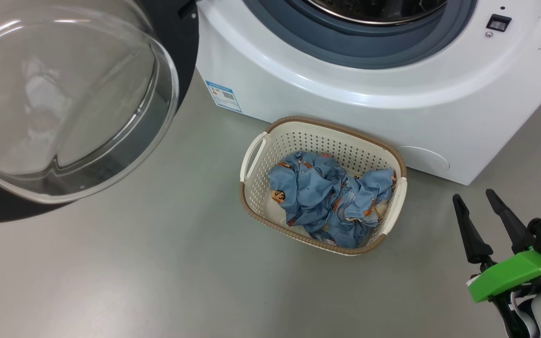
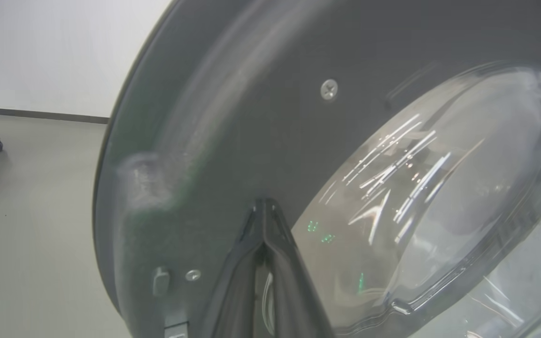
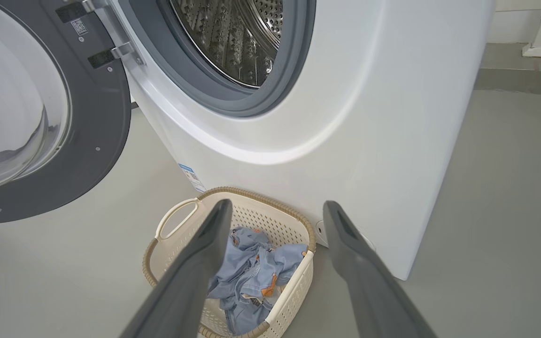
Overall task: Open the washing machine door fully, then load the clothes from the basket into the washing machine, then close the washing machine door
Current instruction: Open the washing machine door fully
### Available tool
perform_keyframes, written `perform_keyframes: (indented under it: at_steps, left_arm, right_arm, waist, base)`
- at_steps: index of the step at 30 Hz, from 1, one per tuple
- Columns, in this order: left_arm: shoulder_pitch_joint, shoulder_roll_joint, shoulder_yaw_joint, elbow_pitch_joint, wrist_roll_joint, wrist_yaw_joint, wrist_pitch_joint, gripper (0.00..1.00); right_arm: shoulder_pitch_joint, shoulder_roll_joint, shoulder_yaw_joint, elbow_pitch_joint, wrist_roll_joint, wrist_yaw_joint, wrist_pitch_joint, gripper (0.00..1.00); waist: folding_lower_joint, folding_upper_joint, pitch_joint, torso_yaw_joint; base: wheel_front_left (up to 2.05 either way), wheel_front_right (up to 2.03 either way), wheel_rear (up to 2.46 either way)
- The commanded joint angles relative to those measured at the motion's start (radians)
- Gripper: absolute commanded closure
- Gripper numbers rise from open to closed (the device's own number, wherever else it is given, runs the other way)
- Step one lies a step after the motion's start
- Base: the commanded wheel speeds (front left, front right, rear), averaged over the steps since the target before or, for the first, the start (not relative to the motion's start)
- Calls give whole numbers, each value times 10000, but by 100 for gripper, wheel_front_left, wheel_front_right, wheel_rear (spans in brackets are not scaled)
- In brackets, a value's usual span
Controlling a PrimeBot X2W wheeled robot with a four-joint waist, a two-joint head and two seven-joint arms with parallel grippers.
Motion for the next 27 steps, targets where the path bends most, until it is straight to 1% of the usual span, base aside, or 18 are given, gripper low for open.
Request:
perform_keyframes:
  at_steps: [1,8,16,20,27]
  left_arm:
    - [-289,754,301,-116,93,-13,-53,100]
    - [-17,656,353,-164,62,-13,-53,100]
    - [1220,274,226,-755,-109,-13,-53,100]
    - [2060,-46,74,-1366,-284,-13,-53,100]
    - [3258,-496,-479,-2391,-390,-13,-53,100]
  right_arm:
    - [-219,-117,261,-204,-137,16,-120,0]
    - [-197,29,226,-119,-125,16,-120,0]
    - [258,264,147,-128,18,16,-120,0]
    - [537,390,113,-147,118,16,-120,0]
    - [894,563,92,-162,235,16,-120,0]
  waist:
    - [0,0,4,-51]
    - [0,0,-310,-109]
    - [0,0,-1064,24]
    - [0,0,-1509,177]
    - [0,0,-2034,339]
  base:
    - [0,0,0]
    - [0,0,0]
    - [0,0,0]
    - [0,0,0]
    - [0,0,0]
